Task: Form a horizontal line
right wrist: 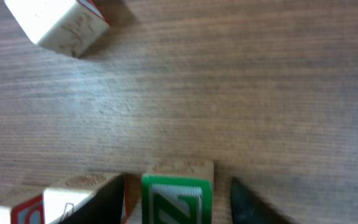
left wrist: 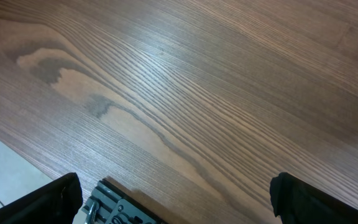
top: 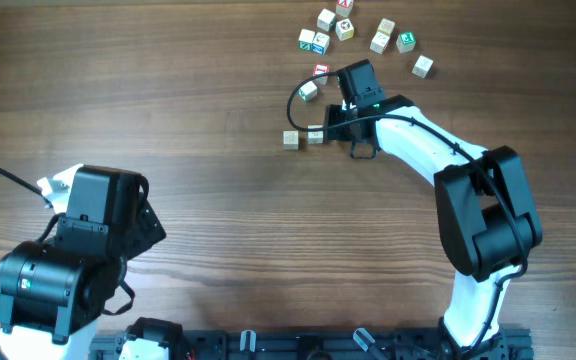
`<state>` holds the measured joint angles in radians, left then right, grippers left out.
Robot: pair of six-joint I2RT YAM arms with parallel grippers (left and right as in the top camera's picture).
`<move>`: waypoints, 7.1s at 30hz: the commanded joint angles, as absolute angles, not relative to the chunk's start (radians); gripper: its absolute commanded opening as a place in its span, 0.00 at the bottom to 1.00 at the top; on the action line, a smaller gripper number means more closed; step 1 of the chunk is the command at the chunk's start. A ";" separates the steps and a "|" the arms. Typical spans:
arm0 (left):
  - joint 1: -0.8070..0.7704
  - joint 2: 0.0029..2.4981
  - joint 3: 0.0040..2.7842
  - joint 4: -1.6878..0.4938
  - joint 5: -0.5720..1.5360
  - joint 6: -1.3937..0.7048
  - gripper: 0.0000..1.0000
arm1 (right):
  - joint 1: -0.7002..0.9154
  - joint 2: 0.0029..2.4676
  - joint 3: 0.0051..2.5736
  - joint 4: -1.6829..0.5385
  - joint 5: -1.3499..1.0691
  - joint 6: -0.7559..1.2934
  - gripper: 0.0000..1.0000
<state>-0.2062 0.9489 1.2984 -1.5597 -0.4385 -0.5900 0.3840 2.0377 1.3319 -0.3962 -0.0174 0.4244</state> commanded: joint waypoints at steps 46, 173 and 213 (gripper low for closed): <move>-0.198 0.942 1.294 -1.557 -0.455 -0.611 1.00 | 0.295 2.050 1.331 -0.454 -0.013 0.575 0.05; -0.198 0.942 1.294 -1.557 -0.455 -0.611 1.00 | 0.408 2.104 1.331 -0.187 -0.222 0.292 0.05; -0.198 0.942 1.294 -1.557 -0.455 -0.611 1.00 | 0.412 2.104 1.331 -0.222 -0.287 0.288 0.05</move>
<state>-0.2062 0.9489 1.2984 -1.5597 -0.4385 -0.5900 0.4107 2.0857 1.3304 -0.2230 -0.2642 0.2859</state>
